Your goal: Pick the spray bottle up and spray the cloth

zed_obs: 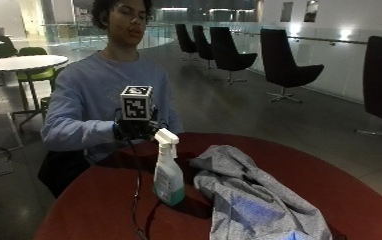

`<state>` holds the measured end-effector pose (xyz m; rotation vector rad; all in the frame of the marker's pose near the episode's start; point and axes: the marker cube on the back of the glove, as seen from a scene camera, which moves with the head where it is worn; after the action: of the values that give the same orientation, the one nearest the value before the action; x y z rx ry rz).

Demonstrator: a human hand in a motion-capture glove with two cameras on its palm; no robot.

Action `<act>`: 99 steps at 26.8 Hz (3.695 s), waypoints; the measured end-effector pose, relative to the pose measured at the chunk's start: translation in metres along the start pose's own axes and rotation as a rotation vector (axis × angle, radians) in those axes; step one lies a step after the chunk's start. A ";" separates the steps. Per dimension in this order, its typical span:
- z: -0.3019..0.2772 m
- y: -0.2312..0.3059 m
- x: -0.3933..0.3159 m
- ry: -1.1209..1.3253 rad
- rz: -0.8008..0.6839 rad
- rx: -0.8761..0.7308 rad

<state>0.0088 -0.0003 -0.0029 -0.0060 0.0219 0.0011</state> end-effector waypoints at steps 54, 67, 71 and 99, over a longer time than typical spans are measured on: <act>0.001 0.024 0.144 -0.813 0.592 0.423; 0.013 -0.030 0.180 -0.861 0.668 0.524; 0.017 -0.046 0.188 -0.881 0.660 0.579; -0.031 -0.070 0.180 -0.867 0.492 0.600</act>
<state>0.1883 -0.0707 -0.0376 0.5993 -0.8444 0.4876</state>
